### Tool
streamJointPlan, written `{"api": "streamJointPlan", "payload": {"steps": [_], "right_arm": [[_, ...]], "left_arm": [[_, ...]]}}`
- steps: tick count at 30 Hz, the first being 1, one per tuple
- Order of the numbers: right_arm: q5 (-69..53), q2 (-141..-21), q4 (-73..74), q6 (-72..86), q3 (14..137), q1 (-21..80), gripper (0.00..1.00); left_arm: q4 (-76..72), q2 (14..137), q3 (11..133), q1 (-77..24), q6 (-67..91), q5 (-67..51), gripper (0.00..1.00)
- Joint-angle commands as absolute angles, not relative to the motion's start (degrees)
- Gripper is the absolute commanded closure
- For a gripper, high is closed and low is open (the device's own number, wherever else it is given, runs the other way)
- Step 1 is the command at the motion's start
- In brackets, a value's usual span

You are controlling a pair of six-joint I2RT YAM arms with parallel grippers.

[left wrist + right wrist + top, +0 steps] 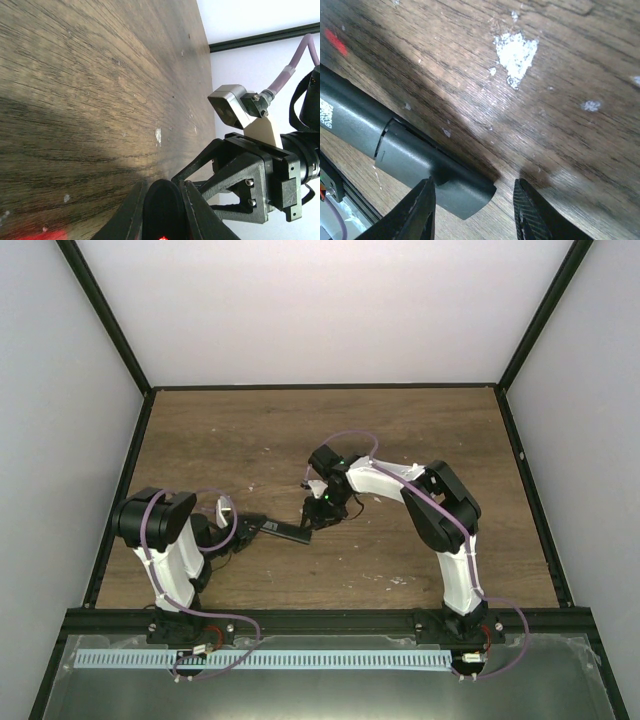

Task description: Load the batteries into the remote control

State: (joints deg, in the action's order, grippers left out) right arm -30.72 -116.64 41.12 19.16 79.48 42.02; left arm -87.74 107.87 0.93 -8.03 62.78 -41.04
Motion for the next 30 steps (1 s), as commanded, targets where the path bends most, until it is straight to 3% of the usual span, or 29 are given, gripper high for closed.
{"api": "streamJointPlan", "payload": {"steps": [1,8,14,30], "right_arm": [[-29.6,-117.4,42.9,20.0,81.9,42.2,0.64],[-28.3,-116.6,43.8,19.3,84.0,42.6,0.59],[-26.2,-117.1,45.7,18.4,86.2,44.3,0.48],[-19.0,-120.3,50.1,17.0,90.2,47.4,0.47]], "left_arm": [[-91.9,108.0,-0.1,-8.5,59.4,-39.0,1.0],[-91.9,108.0,0.0,-8.5,59.3,-39.2,1.0],[-91.9,108.1,0.0,-8.5,59.3,-39.2,1.0],[-91.9,107.8,0.0,-8.5,59.3,-38.9,1.0]]}}
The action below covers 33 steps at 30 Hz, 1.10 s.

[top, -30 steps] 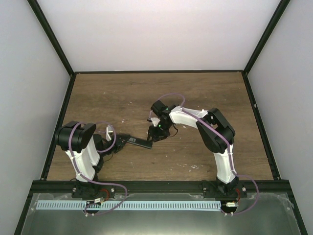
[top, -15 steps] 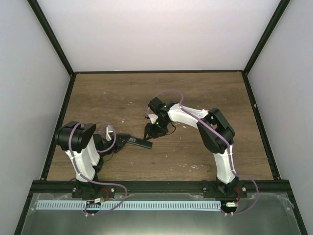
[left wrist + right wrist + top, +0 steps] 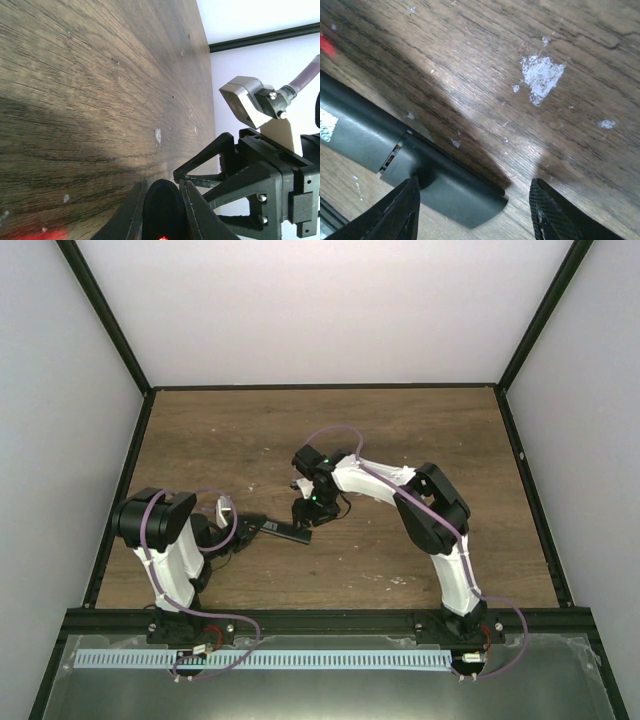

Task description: Load the batteries into the remote control

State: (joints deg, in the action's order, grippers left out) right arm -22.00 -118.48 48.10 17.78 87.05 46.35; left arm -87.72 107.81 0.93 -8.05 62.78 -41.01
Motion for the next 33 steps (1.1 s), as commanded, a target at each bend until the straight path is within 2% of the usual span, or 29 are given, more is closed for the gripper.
{"api": "streamJointPlan", "payload": {"steps": [1,12,17,21,33], "right_arm": [[-18.5,-120.7,50.5,16.9,90.5,47.7,0.47],[-16.8,-123.1,50.5,16.7,91.5,48.5,0.47],[-16.9,-120.2,49.6,17.7,90.0,48.3,0.47],[-19.7,-116.6,47.3,19.3,86.0,47.3,0.47],[-25.1,-116.4,46.1,20.1,82.2,47.2,0.49]], "left_arm": [[-91.9,107.8,-0.1,-8.5,59.3,-38.9,1.0],[-91.9,107.8,-0.2,-8.5,59.2,-38.9,1.0],[-91.9,107.8,-0.2,-8.5,59.1,-38.9,1.0],[-91.9,107.8,-0.2,-8.5,59.1,-39.0,1.0],[-91.8,107.5,-0.3,-8.5,59.1,-39.6,1.0]]}}
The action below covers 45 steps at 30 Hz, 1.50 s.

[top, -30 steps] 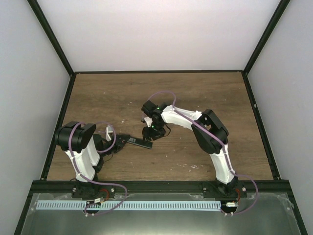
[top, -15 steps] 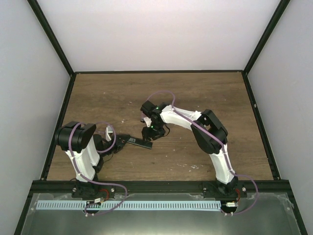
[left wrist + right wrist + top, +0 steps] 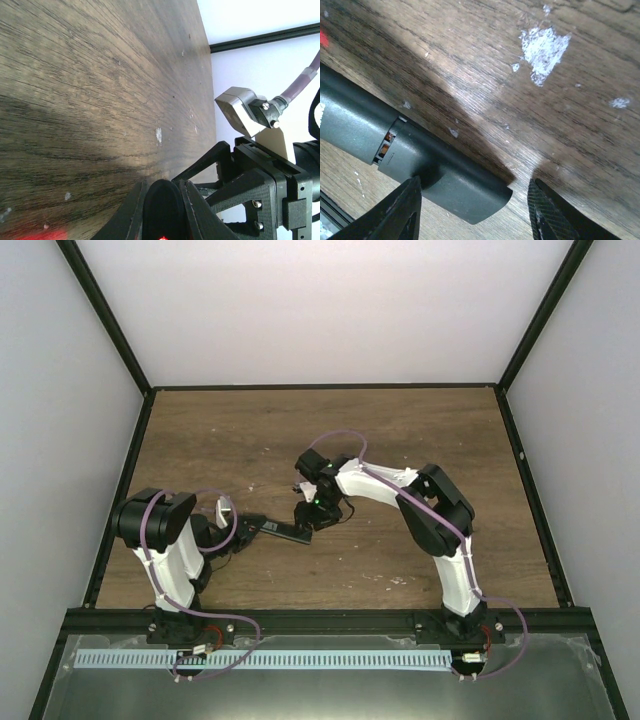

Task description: Load the batteries into the remote control

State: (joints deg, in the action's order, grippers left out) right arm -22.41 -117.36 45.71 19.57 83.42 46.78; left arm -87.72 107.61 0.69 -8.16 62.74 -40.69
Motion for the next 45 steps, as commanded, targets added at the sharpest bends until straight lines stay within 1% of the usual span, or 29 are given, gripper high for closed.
{"api": "streamJointPlan", "payload": {"steps": [1,7,15,31,37,45], "right_arm": [[-25.5,-116.4,46.1,20.1,82.0,47.2,0.5],[-27.4,-116.4,45.4,20.1,80.6,47.2,0.54],[-27.9,-117.9,45.7,20.0,82.3,47.2,0.57],[-29.7,-123.3,45.4,18.0,89.6,47.2,0.59],[-31.5,-124.1,43.9,17.9,90.5,47.4,0.59],[-30.7,-124.4,39.9,16.9,91.4,47.9,0.58]], "left_arm": [[-91.9,107.5,-0.3,-8.5,59.0,-39.6,1.0],[-91.8,107.6,-0.3,-8.5,59.0,-39.8,1.0],[-91.9,107.3,-0.4,-8.5,59.0,-39.8,1.0],[-91.9,107.4,0.0,-8.5,58.8,-41.1,1.0],[-91.9,106.9,0.0,-8.6,59.1,-41.2,1.0],[-91.9,106.7,0.0,-8.9,59.4,-41.3,1.0]]}}
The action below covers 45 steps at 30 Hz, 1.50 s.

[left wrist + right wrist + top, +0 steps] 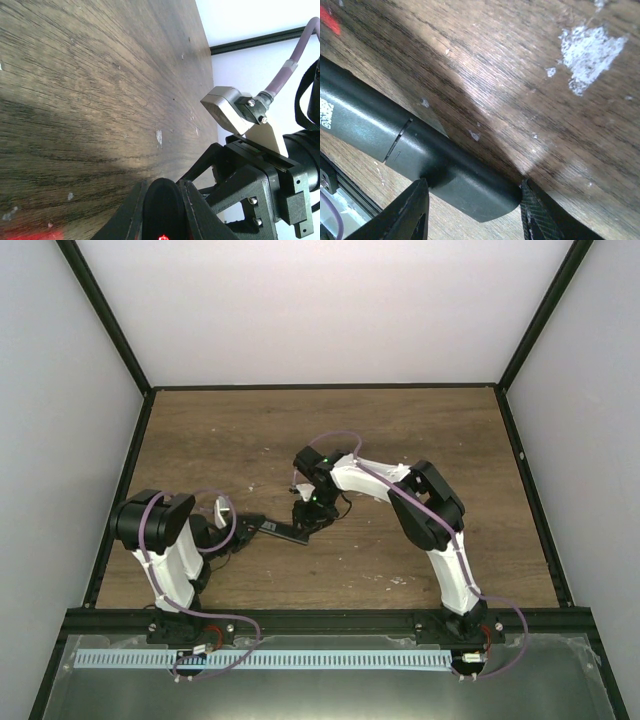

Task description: Load the batteries into the remote control

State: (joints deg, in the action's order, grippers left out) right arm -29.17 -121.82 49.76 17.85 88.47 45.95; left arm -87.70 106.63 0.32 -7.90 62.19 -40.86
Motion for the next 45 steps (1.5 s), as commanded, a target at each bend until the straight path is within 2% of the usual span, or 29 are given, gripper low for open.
{"api": "streamJointPlan", "payload": {"steps": [1,23,38,45], "right_arm": [[-30.5,-124.5,39.5,16.7,91.5,48.0,0.58],[-33.9,-121.5,26.1,12.7,87.6,49.1,0.56],[-27.3,-113.4,25.8,12.0,84.4,49.0,0.45],[-25.0,-106.4,26.0,8.6,83.0,48.5,0.36]], "left_arm": [[-91.9,106.8,0.0,-9.1,59.5,-41.3,1.0],[-91.9,107.2,0.7,-9.7,59.8,-42.2,1.0],[-91.9,106.5,0.7,-9.7,60.0,-41.8,1.0],[-91.8,104.8,0.9,-9.6,60.9,-41.9,1.0]]}}
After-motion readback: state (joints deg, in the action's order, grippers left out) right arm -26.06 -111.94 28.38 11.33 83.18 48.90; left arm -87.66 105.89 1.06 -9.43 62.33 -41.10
